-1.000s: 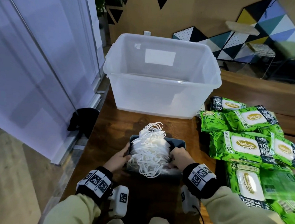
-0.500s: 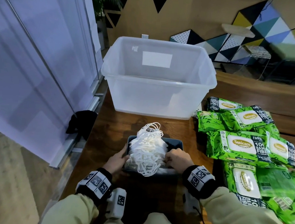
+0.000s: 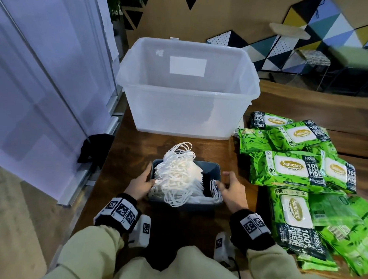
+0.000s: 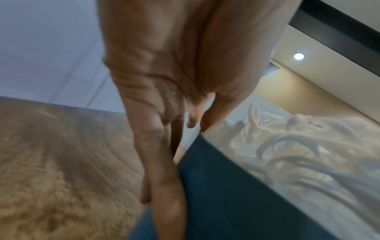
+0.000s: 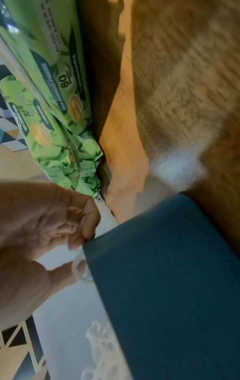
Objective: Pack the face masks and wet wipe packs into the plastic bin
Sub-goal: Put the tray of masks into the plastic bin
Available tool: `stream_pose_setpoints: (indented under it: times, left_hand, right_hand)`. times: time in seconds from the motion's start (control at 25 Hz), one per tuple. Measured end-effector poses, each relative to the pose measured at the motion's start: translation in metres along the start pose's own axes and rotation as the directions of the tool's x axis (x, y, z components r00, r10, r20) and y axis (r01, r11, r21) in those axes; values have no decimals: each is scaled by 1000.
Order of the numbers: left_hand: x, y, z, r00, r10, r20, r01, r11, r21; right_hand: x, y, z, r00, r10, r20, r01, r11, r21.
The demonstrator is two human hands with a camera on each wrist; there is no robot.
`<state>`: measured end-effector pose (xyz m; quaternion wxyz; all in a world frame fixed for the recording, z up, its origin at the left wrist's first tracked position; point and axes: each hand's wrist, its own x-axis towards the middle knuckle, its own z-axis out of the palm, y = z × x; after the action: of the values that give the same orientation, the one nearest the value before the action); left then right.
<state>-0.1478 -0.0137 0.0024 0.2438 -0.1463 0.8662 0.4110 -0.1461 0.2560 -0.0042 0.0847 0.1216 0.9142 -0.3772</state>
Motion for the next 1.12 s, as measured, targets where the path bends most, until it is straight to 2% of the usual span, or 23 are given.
stream_pose_setpoints:
  times: [0.08,0.12,0.2,0.36,0.52,0.64,0.8,0.88,1.04,1.12]
  left_hand:
    - [-1,3,3,1000,11,-27,-11,1000,-1]
    - [-4,4,4,999,35,-38,-34,999,16]
    - [-13,6,5,996,82,-30,-79,993,91]
    - [-39,18,-21,983,178,-45,-171,977,131]
    - [-64,75,-89,932,358,-62,-340,918,203]
    - [-77,136,-148,907,400,-128,-349,888,299]
    - [-73,208,-208,926,351,-138,-339,935,104]
    - [-60,235,-226,919,349,-182,-335,937,102]
    - [-22,269,-241,923,299,-240,-319,946,-49]
    - [11,273,-247,924,292,-247,-310,950,-38]
  right_hand:
    - [1,5,7,980,92,178,-60,982,-176]
    - [2,7,8,970,110,219,-47,961,-274]
    - [-2,3,5,974,75,214,18,914,-405]
    - [-10,-26,-29,971,-67,230,181,835,-520]
    - [-1,-98,-91,934,-246,260,344,817,-463]
    - [23,-158,-142,905,-348,244,419,826,-377]
    - [60,-232,-188,908,-363,207,410,871,-271]
    - [85,-263,-197,912,-359,199,401,884,-241]
    - [141,-302,-199,946,-296,133,322,906,-274]
    - [164,-313,-192,954,-274,121,297,914,-276]
